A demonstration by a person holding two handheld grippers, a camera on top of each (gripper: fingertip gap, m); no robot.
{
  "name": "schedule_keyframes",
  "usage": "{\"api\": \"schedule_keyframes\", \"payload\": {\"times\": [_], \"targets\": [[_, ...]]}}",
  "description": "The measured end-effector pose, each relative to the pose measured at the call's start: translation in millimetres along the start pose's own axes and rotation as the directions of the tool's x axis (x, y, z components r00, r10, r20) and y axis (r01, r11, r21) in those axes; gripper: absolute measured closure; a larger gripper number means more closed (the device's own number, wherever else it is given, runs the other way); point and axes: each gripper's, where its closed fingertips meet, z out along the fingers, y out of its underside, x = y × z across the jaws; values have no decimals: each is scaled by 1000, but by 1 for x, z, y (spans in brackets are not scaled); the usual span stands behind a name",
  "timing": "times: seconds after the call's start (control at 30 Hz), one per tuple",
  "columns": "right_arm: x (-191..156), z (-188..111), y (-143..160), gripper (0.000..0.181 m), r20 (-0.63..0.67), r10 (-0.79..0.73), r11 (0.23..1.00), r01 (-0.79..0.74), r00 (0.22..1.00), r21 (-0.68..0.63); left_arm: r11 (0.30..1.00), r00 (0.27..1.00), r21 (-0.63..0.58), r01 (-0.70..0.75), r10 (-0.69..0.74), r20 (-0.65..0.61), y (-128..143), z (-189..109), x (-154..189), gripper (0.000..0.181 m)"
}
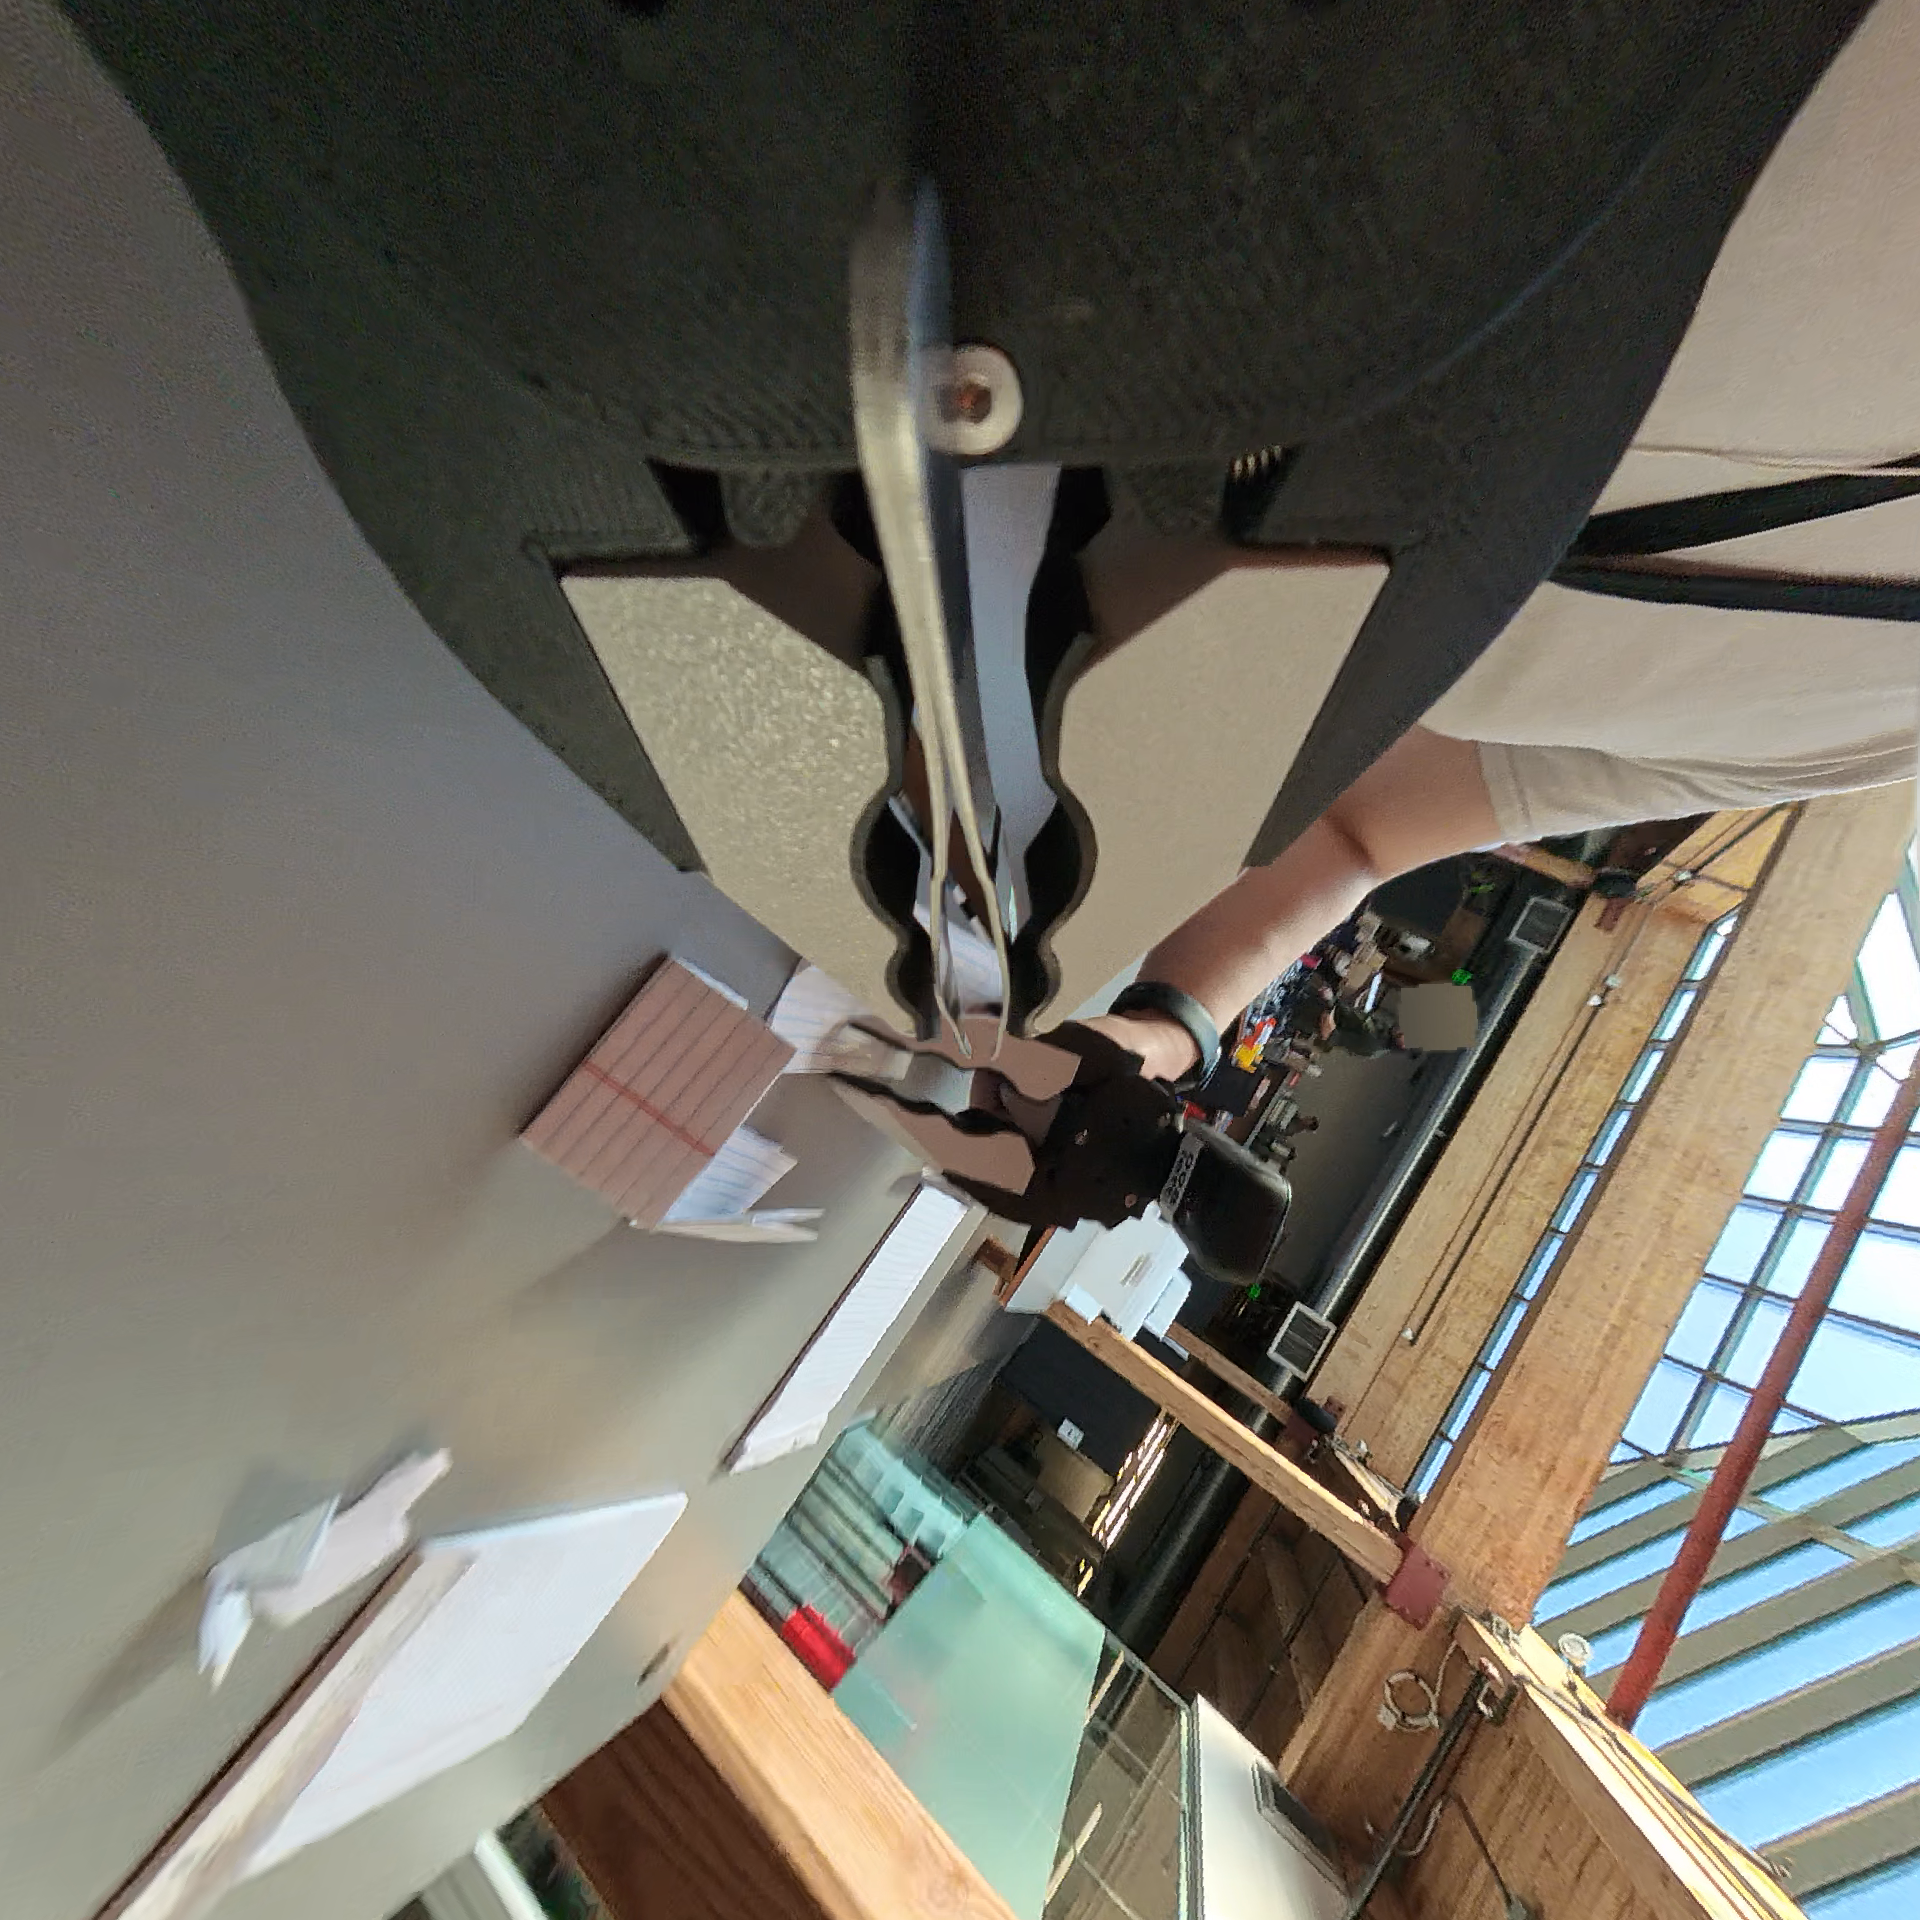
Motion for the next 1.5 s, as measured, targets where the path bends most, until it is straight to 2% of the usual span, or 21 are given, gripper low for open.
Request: {"api": "schedule_keyframes", "payload": {"times": [0.13, 0.27, 0.43, 0.7, 1.0, 1.5], "targets": [[10, 27, 34, 168, -16, 145, 978, -146, 989, -147, 1000, 1000, 8, 4, -5, 10, 0, 0, 0, 162], [28, 38, 53, 168, -81, 200, 960, -212, 976, -184, 1000, 1000, 6, -2, 2, 28, 0, 0, 0, 162], [45, 33, 64, 169, -105, 274, 940, -289, 956, -183, 1000, 999, 12, 2, -3, 43, 0, -1, 0, 162], [49, 32, 64, 169, -89, 345, 912, -356, 934, -203, 999, 999, 35, 40, -42, 33, 1, -1, -4, 154], [53, 25, 69, 170, -120, 423, 863, -440, 898, -250, 999, 999, 41, 34, -35, 41, 1, -1, -2, 159], [62, -9, 60, 170, -151, 373, 898, -397, 915, -189, 998, 998, 47, 46, -48, 45, 1, -1, -2, 159]]}}
